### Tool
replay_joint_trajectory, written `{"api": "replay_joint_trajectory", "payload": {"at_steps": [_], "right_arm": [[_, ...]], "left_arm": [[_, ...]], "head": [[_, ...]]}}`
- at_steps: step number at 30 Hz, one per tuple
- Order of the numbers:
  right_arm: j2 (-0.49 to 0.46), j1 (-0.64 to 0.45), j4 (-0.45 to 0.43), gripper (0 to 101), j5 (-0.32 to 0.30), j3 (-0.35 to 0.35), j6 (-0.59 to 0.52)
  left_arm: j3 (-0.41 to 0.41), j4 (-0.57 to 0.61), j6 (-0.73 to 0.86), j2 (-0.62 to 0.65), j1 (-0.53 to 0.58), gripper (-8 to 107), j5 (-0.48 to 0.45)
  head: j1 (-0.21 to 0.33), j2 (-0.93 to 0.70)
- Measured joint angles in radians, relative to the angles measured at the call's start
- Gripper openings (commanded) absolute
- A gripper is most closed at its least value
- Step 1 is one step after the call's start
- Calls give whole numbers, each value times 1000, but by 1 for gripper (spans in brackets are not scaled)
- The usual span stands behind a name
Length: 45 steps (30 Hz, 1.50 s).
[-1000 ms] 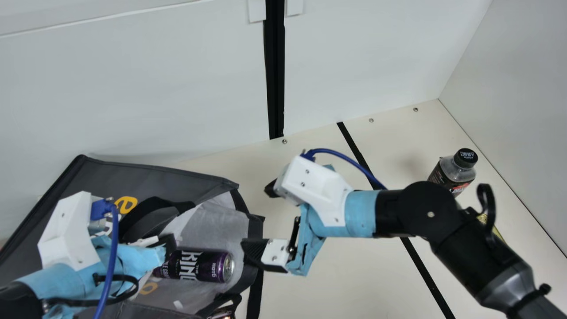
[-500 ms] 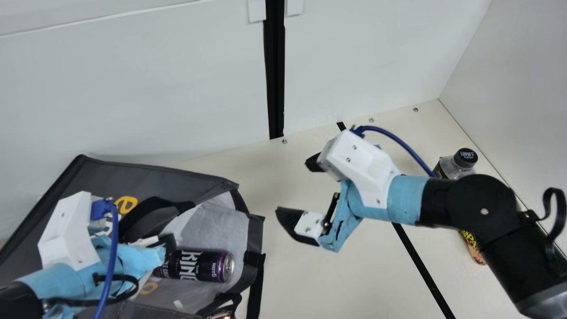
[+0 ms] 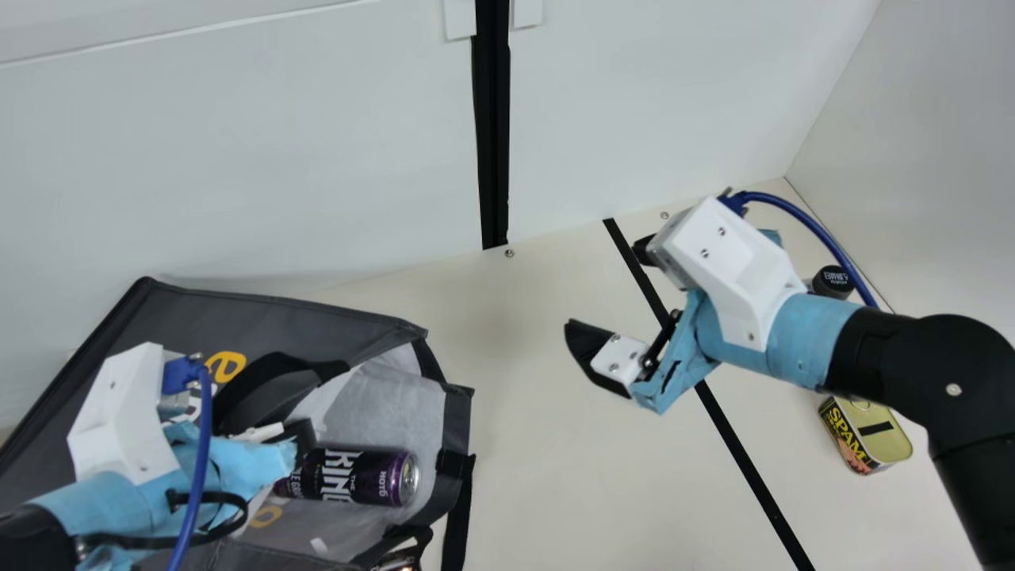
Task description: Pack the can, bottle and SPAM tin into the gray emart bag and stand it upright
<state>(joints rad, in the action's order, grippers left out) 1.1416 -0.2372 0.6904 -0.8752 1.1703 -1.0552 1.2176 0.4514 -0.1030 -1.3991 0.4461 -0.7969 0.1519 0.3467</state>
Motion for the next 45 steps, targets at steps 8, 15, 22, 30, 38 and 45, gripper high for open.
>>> {"api": "replay_joint_trajectory", "payload": {"at_steps": [8,15,22,30,38,45], "right_arm": [[-10,-98,-57,95,6,28,36],[-11,-180,-131,95,18,62,113],[-13,-241,-235,95,13,112,241],[-8,-278,-364,95,-32,182,392],[-6,-286,-482,95,-101,250,524],[-12,-286,-574,95,-151,307,627]], "left_arm": [[0,0,0,0,0,-8,0],[0,0,0,0,0,-8,0],[0,0,0,0,0,-8,0],[0,0,0,0,0,-8,0],[0,0,0,0,0,-8,0],[0,0,0,0,0,-8,0]], "head": [[-2,2],[0,2],[0,2],[0,2],[0,2],[0,0]]}}
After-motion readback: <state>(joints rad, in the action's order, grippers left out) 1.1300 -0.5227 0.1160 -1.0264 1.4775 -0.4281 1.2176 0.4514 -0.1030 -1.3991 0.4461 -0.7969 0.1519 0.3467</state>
